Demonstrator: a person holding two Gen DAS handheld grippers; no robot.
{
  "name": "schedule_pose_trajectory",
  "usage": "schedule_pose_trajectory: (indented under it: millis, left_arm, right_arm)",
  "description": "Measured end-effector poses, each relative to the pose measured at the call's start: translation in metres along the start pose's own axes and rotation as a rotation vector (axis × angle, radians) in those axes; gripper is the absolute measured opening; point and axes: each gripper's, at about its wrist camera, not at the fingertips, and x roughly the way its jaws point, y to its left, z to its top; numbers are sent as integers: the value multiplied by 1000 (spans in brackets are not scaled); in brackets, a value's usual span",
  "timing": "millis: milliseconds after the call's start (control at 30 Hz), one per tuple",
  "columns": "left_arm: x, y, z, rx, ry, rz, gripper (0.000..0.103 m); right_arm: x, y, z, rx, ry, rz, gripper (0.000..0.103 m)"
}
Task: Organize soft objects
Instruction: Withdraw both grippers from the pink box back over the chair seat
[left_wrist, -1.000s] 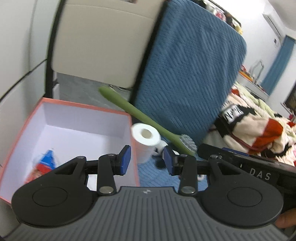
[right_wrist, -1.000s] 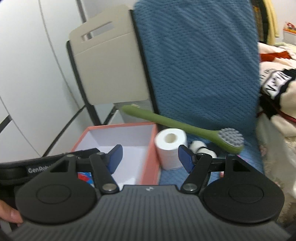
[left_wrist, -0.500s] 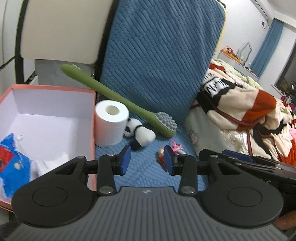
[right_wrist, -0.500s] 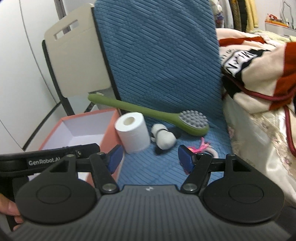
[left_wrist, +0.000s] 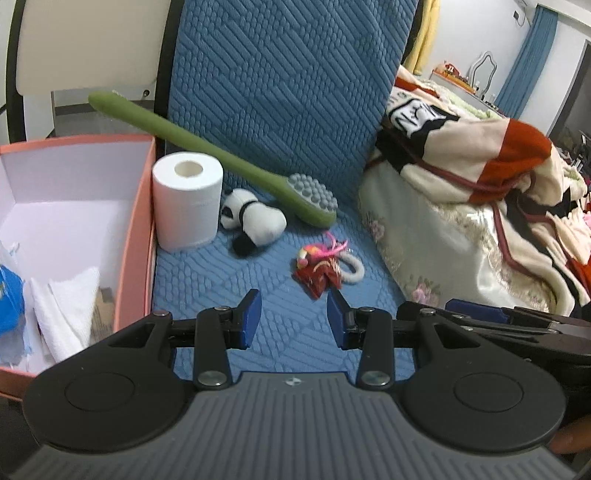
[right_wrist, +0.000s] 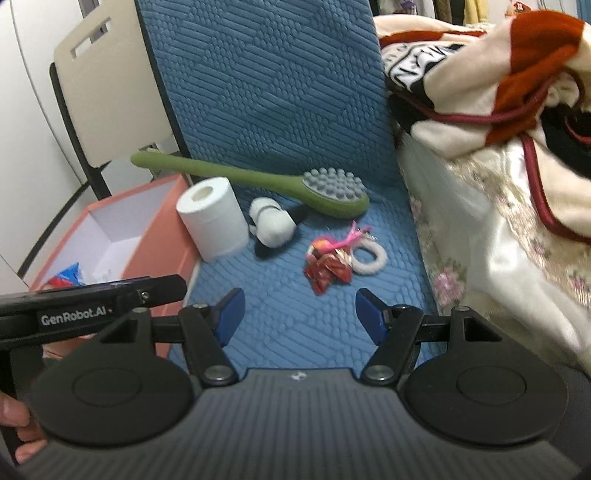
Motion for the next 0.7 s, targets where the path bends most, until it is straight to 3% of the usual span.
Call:
schedule_pose_trajectory:
  millis: [267, 433, 633, 700]
  left_arm:
    - [20, 0, -16, -20, 37, -3, 45]
    - [48, 6, -7, -10, 47, 13, 45]
    - [85, 14, 9, -40, 80, 11, 45]
    - [95, 16, 15, -36, 86, 9, 51]
  right_arm:
    - [12, -6, -9, 2, -3, -6, 69]
    - [33, -8, -7, -11, 11, -33, 69]
    - [53, -16, 0, 15, 32, -7, 69]
    - [61, -19, 3, 37, 49, 9, 69]
